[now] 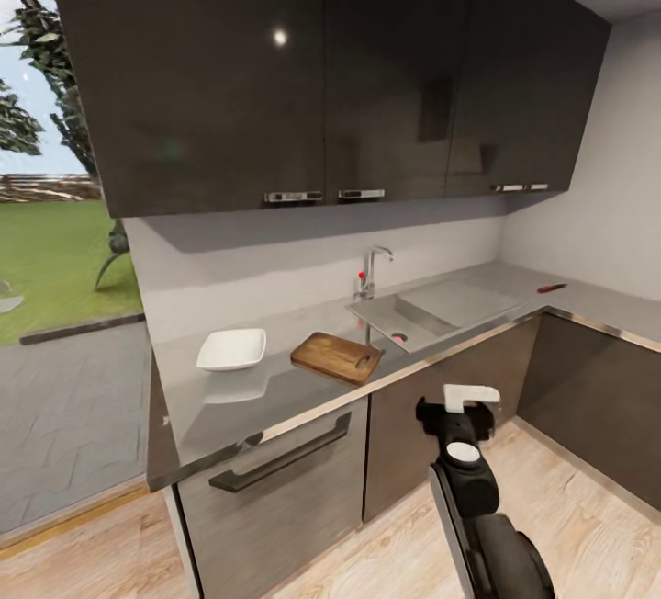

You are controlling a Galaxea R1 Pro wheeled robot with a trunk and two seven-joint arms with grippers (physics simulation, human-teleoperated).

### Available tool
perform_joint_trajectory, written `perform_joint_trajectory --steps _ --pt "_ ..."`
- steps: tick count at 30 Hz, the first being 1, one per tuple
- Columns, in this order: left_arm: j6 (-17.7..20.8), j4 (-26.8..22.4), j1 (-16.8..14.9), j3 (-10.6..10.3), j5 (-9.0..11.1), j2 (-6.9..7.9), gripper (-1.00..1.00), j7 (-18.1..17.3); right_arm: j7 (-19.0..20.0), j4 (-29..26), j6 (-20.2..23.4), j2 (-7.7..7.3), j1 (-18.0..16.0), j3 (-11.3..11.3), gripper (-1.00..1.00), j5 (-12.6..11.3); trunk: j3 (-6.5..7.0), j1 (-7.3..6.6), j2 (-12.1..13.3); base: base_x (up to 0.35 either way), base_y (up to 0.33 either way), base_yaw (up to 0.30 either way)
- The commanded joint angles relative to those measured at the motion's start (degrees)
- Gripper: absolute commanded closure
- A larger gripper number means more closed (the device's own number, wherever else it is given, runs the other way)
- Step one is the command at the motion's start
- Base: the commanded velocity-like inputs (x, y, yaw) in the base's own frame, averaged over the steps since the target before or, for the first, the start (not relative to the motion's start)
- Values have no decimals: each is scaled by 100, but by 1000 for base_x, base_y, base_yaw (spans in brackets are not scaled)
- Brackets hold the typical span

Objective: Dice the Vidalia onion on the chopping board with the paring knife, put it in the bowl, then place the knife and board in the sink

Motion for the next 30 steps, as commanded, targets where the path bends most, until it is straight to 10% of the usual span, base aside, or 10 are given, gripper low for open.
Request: perform_joint_trajectory --steps 1,19,22,27,30 --pt "-7 -8 1 -1 25 0 -100 -3 -21 -2 72 0 -84 40 -100 123 9 -21 33 0 0 0" --pt "-7 -8 1 -1 25 0 -100 -12 -47 1006 950 0 -2097 365 -100 490 332 -416 755 0 0 0" --pt "-7 -8 1 -1 25 0 -100 -13 -38 1307 935 0 -2382 358 -100 259 386 -482 876 0 0 0" --pt "-6 -8 1 -1 25 0 -100 -13 -53 1385 908 0 -2542 333 -100 -972 475 -592 1076 0 0 0" --pt "-7 -8 1 -1 25 0 -100 -13 -55 1440 817 0 -2552 316 -100 -1110 493 -614 1116 0 0 0"
